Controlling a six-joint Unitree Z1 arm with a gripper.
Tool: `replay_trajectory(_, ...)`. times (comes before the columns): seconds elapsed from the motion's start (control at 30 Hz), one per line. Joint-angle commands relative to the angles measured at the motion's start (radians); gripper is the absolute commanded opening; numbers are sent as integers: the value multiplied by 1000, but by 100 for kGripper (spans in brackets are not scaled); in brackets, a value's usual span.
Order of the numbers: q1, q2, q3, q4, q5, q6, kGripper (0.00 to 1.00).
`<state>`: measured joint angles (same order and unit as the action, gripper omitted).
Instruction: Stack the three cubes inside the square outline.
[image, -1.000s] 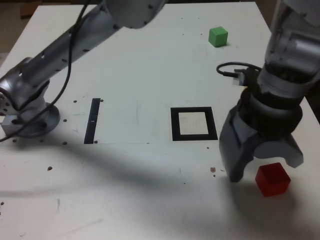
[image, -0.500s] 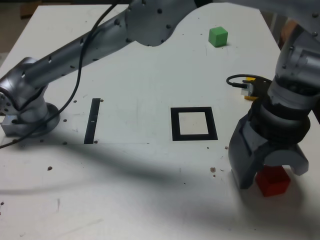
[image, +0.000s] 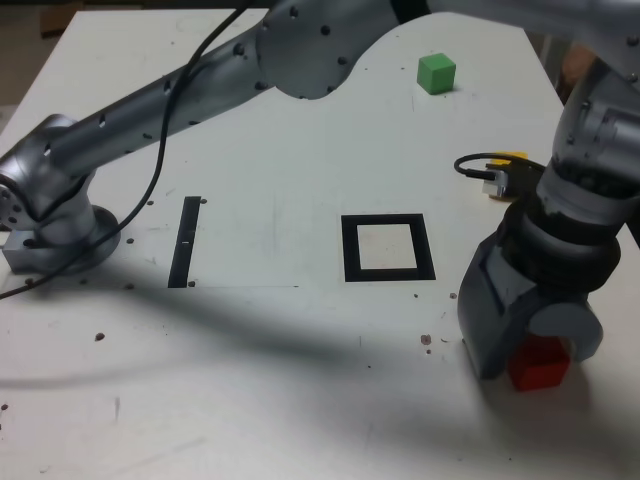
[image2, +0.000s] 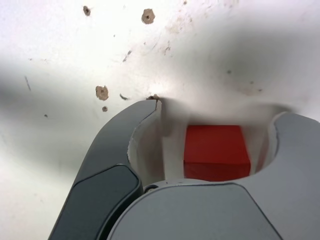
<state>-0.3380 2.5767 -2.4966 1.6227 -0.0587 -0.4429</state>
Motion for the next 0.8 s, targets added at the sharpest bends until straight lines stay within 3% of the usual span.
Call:
replay_trajectory(0.0, 2, 2, -6, 14, 4, 2, 33)
replay_trajectory(0.43, 2, -22, 13, 15, 6, 44, 33)
replay_trajectory(0.77, 14, -95, 87, 14, 27, 167, 33)
